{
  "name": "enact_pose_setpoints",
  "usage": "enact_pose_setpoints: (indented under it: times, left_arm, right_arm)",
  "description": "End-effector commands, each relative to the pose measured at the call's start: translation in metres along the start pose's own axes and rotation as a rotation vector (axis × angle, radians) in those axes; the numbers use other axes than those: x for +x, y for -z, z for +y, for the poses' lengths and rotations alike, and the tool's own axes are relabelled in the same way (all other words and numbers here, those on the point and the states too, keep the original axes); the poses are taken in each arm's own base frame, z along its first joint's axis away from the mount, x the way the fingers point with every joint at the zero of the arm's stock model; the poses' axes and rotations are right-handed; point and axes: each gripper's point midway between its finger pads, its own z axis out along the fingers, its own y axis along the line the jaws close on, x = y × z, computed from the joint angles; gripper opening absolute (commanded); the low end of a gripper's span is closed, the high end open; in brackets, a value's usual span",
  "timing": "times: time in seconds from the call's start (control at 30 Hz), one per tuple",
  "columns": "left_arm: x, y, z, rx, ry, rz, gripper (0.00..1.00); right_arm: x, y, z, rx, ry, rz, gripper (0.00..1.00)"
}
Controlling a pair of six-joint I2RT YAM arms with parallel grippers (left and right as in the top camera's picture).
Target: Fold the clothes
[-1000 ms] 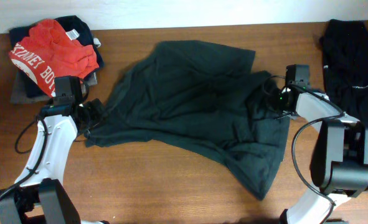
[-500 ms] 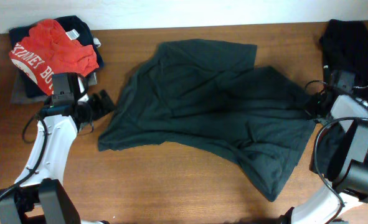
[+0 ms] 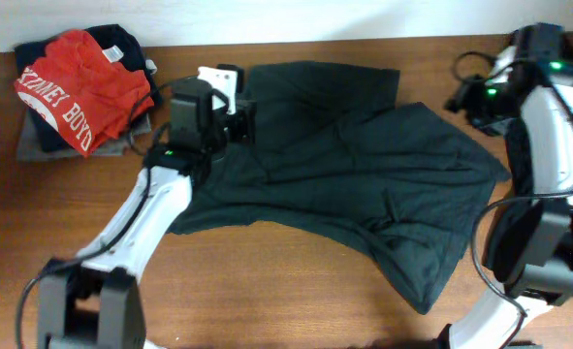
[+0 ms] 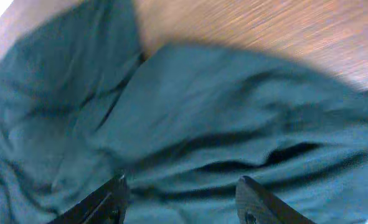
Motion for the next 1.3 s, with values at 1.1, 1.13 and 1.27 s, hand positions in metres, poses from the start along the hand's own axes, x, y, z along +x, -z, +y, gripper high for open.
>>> enact_pose_setpoints:
  times: [1.1, 1.13, 1.27]
  left_arm:
    - [0.033, -0.201, 0.049, -0.066, -0.202, 0.211, 0.02]
    - [0.036, -0.203, 0.051, -0.067, -0.201, 0.213, 0.02]
    - [0.053, -0.213, 0.062, -0.074, -0.191, 0.232, 0.02]
  right_arm:
    - [0.086, -0.026, 0.089, 0.012, 0.255, 0.17, 0.59]
    - [0.087, -0.026, 0.091, 0.011, 0.258, 0.171, 0.59]
    - [0.088, -0.027, 0.092, 0.013, 0.264, 0.171, 0.59]
